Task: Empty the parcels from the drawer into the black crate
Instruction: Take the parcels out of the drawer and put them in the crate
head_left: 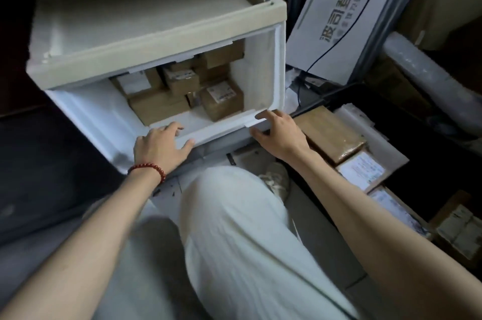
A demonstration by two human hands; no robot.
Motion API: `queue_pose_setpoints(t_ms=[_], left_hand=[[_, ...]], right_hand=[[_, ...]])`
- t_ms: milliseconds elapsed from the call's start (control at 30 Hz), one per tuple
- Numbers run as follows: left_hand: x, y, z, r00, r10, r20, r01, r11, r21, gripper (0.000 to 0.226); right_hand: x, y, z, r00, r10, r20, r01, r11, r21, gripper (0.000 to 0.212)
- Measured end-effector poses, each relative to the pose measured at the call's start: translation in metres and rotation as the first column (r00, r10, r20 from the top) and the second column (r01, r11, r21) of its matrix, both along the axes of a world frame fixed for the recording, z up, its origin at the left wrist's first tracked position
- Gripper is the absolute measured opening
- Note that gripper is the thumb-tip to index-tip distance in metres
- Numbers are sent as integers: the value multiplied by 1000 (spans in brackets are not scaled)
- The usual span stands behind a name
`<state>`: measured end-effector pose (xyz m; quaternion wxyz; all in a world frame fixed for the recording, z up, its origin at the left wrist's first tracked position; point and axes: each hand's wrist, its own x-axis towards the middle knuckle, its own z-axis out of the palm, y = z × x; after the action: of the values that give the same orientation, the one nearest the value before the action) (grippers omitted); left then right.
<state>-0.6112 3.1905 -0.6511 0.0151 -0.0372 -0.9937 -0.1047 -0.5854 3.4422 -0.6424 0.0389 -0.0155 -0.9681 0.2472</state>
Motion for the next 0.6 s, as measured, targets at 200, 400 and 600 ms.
queue_pose_setpoints(t_ms=[200,400,600], left_hand=[[-29,-3,-16,995,66,-69,-53,983,175,41],[-72,12,-45,999,48,-17,-46,990,130,47],[-123,43,-78,999,45,-11,-43,987,152,53]], right_hand=[[-29,-16,-17,999,4,53,-5,1000,9,46],[-83,-32,-33,999,13,36,-15,999,37,57],[-145,-41,-64,995,20,94,-21,1000,13,68]])
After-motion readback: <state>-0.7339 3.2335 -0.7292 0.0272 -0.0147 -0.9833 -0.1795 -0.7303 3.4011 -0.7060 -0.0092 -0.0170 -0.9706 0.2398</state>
